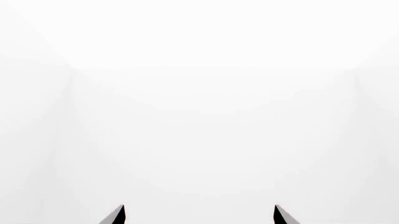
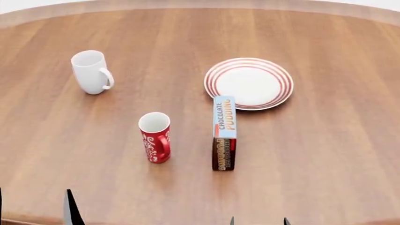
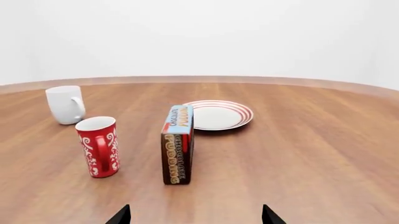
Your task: Pick up the red mug and put it on the plate
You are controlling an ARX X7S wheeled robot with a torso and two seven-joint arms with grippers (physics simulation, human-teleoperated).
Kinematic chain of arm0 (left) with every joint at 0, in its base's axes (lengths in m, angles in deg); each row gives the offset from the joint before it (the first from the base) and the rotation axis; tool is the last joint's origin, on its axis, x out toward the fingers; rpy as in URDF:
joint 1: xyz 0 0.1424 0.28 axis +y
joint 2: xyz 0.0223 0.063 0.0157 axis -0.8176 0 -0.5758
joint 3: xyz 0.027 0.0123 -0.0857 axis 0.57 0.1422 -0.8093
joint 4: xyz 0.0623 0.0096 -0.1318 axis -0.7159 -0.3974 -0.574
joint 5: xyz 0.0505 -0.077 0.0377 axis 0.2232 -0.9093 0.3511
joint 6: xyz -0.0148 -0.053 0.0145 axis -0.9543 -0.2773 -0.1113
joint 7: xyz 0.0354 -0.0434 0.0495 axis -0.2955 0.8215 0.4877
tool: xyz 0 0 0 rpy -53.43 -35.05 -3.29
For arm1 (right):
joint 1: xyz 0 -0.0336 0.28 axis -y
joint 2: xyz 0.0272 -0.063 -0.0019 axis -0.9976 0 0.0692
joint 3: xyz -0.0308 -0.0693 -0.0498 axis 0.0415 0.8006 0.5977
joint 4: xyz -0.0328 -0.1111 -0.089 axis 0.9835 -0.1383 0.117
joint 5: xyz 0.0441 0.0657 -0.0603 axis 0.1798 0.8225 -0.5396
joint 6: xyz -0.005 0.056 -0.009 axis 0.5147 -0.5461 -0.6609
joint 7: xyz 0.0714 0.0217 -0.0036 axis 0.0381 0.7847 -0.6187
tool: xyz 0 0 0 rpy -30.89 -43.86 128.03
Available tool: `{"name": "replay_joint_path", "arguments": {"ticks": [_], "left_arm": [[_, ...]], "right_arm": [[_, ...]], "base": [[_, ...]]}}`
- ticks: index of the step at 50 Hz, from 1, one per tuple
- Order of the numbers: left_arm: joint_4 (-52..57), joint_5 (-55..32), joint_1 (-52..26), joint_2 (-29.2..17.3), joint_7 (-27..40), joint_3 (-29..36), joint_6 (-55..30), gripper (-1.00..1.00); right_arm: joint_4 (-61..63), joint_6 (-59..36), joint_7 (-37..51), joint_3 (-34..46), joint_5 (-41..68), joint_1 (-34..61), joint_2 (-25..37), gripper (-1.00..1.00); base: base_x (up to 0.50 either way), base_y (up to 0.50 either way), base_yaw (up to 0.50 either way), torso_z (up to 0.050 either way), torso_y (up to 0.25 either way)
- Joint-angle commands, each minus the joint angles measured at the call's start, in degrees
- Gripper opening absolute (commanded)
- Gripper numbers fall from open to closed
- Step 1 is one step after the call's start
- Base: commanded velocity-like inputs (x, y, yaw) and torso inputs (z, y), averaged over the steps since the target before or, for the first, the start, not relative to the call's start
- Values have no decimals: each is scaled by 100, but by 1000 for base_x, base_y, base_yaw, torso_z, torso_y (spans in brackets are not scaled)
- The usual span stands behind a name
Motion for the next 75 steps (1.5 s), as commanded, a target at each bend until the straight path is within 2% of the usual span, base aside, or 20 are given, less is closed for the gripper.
{"name": "replay_joint_path", "arguments": {"ticks": [1,18,30,42,57,75], "left_arm": [[5,-39,-62,-114,203,227,0,100],[42,-77,5,-15,-37,34,1,100],[88,-117,139,229,-561,-417,2,100],[80,-169,326,743,-1597,-1284,2,100],[54,-259,454,1683,-3407,-2744,2,100],[82,-262,458,1699,-3427,-2770,2,100]], "right_arm": [[-14,8,42,48,29,9,35,100],[-7,-24,103,115,67,31,88,100],[-68,22,134,148,100,49,113,100],[-55,17,171,186,133,57,143,100],[-35,15,221,229,170,62,179,100],[3,66,273,267,228,33,216,100]], "base": [[0,184,0,0,0],[0,185,0,0,0],[0,184,0,0,0],[0,186,0,0,0],[0,186,0,0,0],[0,25,0,0,0]]}}
